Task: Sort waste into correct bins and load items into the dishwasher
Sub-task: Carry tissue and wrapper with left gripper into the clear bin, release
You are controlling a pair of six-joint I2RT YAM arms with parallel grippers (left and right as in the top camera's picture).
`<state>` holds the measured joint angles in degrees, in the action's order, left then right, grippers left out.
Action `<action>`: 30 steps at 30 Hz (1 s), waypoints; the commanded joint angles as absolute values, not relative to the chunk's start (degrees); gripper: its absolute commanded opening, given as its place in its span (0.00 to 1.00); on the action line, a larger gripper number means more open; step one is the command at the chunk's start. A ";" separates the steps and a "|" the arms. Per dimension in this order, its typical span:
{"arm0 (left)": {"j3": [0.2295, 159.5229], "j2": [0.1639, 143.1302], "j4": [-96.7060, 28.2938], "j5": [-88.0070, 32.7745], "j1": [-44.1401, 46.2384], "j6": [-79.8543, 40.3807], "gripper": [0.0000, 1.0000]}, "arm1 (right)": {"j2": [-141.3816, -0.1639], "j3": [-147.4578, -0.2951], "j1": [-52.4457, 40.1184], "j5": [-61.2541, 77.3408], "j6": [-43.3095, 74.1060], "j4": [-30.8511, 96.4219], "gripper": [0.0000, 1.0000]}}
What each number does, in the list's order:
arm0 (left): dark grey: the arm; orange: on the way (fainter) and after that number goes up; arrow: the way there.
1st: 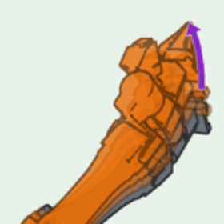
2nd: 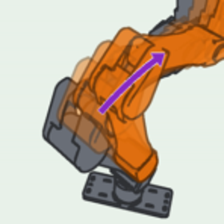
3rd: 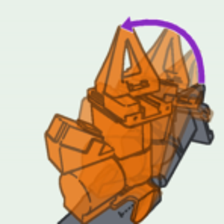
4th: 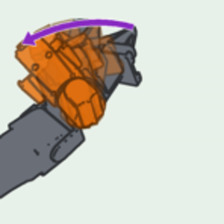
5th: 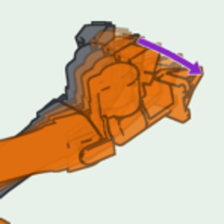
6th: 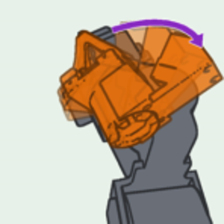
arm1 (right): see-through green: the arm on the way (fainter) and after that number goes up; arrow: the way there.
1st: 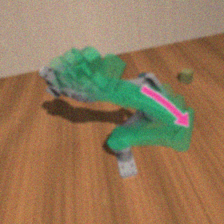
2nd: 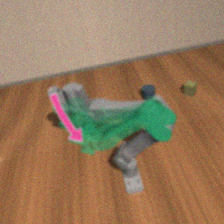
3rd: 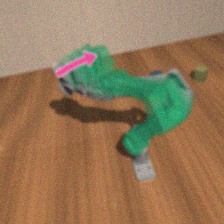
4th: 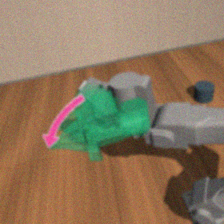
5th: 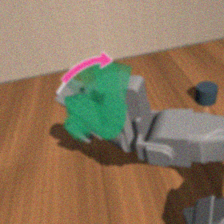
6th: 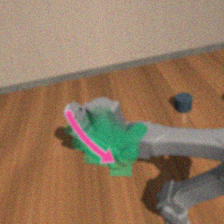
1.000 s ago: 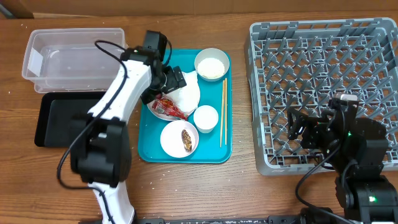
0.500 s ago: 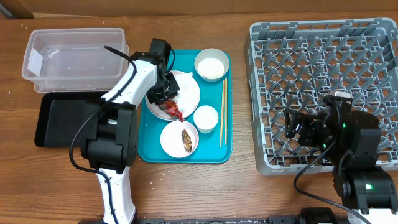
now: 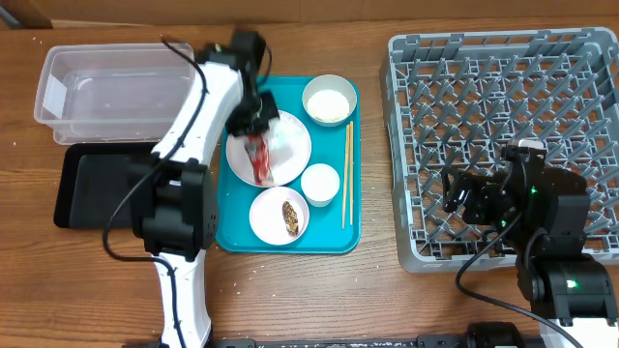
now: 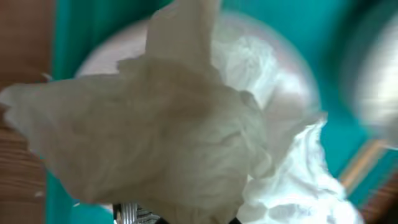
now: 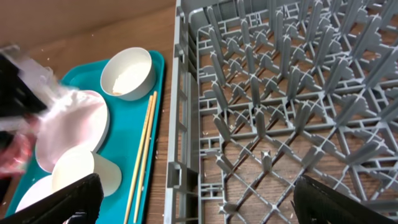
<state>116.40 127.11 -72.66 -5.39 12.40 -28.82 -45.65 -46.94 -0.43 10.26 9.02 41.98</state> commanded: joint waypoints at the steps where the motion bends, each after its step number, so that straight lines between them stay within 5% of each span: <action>1: 127.22 126.21 -77.14 -6.24 12.01 -22.87 0.04 | -45.56 -48.34 -0.69 10.61 8.93 41.45 1.00; 12: 137.08 126.23 -82.21 -3.36 0.93 -21.32 0.04 | -45.56 -48.34 -0.69 10.61 8.95 41.23 1.00; 30: 136.03 131.59 -71.70 6.11 -16.29 -32.32 0.04 | -51.24 -48.34 -0.69 11.29 8.95 40.84 1.00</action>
